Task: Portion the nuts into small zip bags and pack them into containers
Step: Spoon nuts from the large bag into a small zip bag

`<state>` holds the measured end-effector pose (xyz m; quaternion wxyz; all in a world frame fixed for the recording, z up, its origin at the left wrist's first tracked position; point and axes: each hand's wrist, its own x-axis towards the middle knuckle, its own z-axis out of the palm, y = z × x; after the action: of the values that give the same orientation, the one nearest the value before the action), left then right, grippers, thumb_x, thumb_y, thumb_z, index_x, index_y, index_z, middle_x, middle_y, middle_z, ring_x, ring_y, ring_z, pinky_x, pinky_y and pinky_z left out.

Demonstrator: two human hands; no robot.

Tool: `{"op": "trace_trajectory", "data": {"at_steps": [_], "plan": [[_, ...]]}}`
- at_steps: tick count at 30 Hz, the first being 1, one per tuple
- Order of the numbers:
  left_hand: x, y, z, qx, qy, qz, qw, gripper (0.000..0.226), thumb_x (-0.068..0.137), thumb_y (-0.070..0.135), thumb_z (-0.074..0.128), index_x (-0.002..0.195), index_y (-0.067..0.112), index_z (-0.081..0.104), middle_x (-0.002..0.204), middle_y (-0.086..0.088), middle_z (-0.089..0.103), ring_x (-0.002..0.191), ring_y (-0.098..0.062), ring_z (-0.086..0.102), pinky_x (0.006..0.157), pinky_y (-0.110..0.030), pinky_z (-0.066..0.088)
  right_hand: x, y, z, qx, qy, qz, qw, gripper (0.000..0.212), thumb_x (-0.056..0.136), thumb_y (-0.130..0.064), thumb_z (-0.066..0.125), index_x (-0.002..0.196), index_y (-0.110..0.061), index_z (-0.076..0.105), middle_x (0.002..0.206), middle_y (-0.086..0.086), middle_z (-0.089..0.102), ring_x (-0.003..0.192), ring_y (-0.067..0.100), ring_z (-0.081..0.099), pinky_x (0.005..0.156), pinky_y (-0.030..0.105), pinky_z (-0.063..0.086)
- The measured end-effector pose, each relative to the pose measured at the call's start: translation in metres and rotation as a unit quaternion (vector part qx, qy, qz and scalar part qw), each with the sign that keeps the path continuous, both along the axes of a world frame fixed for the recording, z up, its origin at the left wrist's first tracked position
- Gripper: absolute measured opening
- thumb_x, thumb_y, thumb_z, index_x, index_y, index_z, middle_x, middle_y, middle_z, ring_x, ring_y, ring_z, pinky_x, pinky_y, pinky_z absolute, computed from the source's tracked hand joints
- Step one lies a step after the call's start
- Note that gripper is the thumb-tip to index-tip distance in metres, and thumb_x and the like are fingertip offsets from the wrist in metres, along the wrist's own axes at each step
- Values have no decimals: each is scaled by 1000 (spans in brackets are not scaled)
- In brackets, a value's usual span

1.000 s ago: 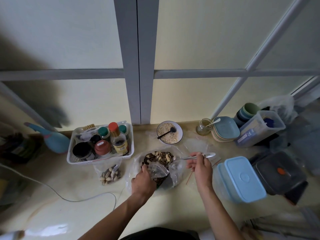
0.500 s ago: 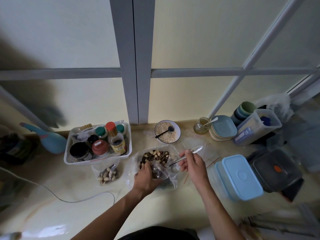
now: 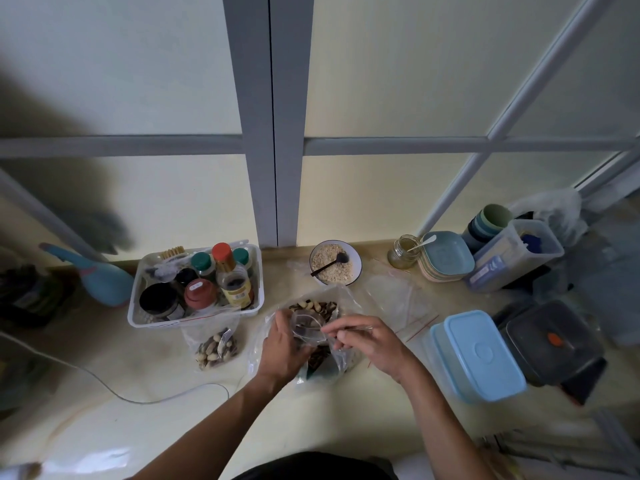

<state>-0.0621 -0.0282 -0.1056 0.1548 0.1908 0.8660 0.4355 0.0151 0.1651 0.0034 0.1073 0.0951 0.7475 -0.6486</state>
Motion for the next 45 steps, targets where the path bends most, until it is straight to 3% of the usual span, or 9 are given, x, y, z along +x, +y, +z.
{"op": "trace_trajectory", "data": {"at_steps": [5, 11, 17, 21, 27, 32, 37, 42, 45], "plan": [[-2, -1, -10, 12, -2, 23, 1000, 63, 74, 37, 75, 118, 33, 30, 119, 6, 57, 109, -15, 59, 86, -42, 55, -4, 1, 8, 19, 39, -3, 999, 23, 93, -14, 61, 107, -18, 80, 97, 6, 76, 91, 30, 72, 90, 45, 58], [-1, -2, -12, 8, -15, 44, 999, 66, 73, 41, 70, 124, 26, 30, 120, 0, 52, 106, -21, 58, 85, -42, 56, -6, 7, 16, 4, 91, -38, 995, 25, 91, -8, 61, 101, -18, 81, 99, 12, 76, 89, 32, 73, 86, 43, 58], [0, -2, -13, 13, -10, 43, 999, 66, 77, 33, 71, 127, 22, 30, 119, 0, 45, 107, -24, 57, 84, -45, 57, -4, 11, 14, -7, 71, -35, 997, 24, 91, -9, 62, 104, -15, 81, 102, 11, 76, 93, 33, 73, 94, 54, 57], [0, -4, -14, 7, 9, 33, 999, 68, 81, 41, 73, 132, 17, 35, 121, 2, 38, 110, -23, 54, 85, -46, 56, -4, 11, 15, -15, 71, -44, 996, 25, 89, -9, 63, 106, -13, 81, 100, 13, 76, 92, 35, 73, 93, 49, 58], [3, -4, -9, 34, 12, 52, 998, 66, 80, 46, 72, 125, 27, 27, 120, -4, 46, 107, -24, 58, 83, -46, 57, -5, 12, 18, -18, 95, -52, 994, 27, 88, -3, 60, 106, -8, 80, 93, 15, 74, 87, 33, 73, 85, 39, 59], [2, -5, -7, 52, -5, 56, 997, 65, 82, 48, 71, 125, 30, 26, 120, -2, 50, 104, -20, 62, 81, -44, 59, -5, 17, 15, -30, 141, -141, 979, 27, 89, -5, 55, 102, -5, 78, 89, 18, 72, 79, 31, 68, 75, 29, 56], [5, -5, -9, -25, -55, 61, 996, 70, 75, 56, 71, 123, 28, 30, 115, 3, 58, 99, -19, 62, 81, -45, 56, -5, 18, -4, 64, 77, -191, 976, 24, 104, -11, 51, 99, -17, 74, 80, 11, 73, 72, 18, 69, 70, 24, 54], [5, -1, -11, -109, -83, 67, 988, 63, 79, 42, 67, 125, 17, 33, 107, -5, 64, 92, -28, 62, 81, -46, 53, -5, 7, -25, 218, -26, -227, 949, 21, 106, -23, 48, 93, -24, 65, 75, -3, 73, 67, 5, 70, 72, 28, 54], [6, -2, -11, -115, -72, 82, 987, 63, 82, 38, 70, 130, 15, 36, 107, -3, 66, 93, -26, 63, 82, -44, 53, -7, 0, -37, 260, -14, -224, 939, 22, 105, -22, 46, 93, -23, 64, 79, -5, 72, 76, 12, 69, 75, 34, 54]]}}
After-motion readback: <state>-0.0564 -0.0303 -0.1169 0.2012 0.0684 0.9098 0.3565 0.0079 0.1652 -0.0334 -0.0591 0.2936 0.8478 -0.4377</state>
